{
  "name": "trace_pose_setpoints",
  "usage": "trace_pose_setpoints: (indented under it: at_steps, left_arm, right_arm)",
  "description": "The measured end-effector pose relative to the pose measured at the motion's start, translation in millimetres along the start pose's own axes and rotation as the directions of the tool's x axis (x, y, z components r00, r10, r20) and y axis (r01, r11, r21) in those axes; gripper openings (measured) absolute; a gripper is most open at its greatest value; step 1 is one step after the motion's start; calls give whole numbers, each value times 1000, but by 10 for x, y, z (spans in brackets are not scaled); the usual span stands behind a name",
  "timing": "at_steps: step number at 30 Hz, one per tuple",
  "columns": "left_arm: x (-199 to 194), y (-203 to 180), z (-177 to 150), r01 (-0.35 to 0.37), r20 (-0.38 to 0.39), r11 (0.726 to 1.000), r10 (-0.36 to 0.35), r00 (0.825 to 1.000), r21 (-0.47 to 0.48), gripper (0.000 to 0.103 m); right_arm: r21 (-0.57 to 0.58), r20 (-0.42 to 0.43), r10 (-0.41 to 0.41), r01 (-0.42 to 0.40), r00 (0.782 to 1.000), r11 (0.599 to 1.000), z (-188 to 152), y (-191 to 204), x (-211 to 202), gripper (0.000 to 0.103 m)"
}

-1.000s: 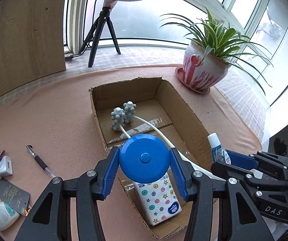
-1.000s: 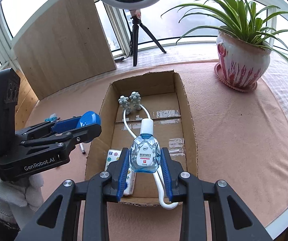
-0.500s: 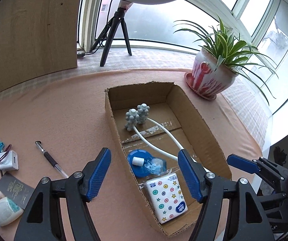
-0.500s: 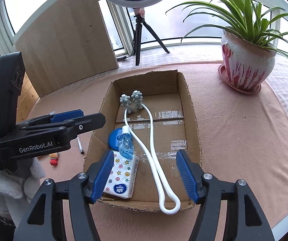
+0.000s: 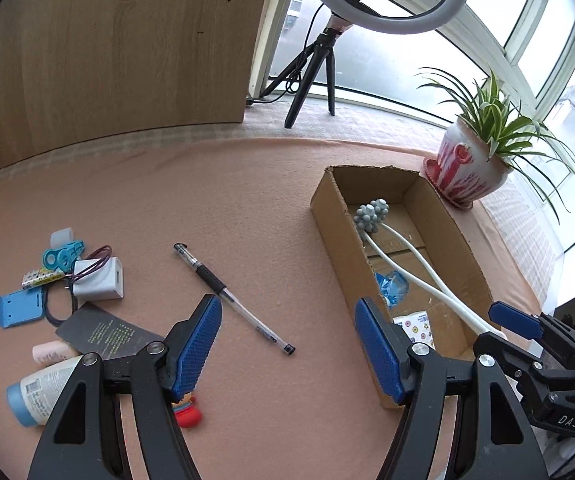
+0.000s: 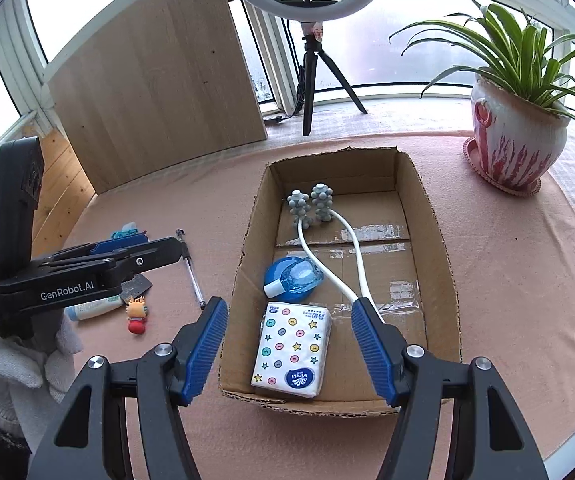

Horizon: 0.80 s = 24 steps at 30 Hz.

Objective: Organize objects
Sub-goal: 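Move the left tool to the white rectangular block and grasp it while the right tool returns to the table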

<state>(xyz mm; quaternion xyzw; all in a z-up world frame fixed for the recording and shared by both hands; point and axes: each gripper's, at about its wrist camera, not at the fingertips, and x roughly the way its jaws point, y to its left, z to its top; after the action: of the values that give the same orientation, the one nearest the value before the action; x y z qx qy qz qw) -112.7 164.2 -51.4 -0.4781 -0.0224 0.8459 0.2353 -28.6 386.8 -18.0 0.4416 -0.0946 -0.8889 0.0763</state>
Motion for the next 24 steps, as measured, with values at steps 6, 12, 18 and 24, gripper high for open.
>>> trace_pose_setpoints:
  at_steps: [6, 12, 18, 24]
  left_arm:
    - [-177, 550, -82, -58, -1, 997, 58, 998, -57, 73]
    - [-289, 1182, -161, -130, -33, 986, 127, 991, -103, 73]
    - [-313, 1774, -68, -181, -54, 973, 175, 983, -143, 73]
    - [-216, 2204, 240, -205, -70, 965, 196, 978, -166, 73]
  right_arm:
    - [-10, 29, 33, -32, 999, 999, -52, 255, 56, 61]
    - [-23, -25, 45, -46, 999, 999, -84, 507, 213, 61]
    - [7, -85, 66, -65, 994, 998, -82, 651, 393, 61]
    - [-1, -105, 75, -75, 992, 997, -29, 832, 530, 61]
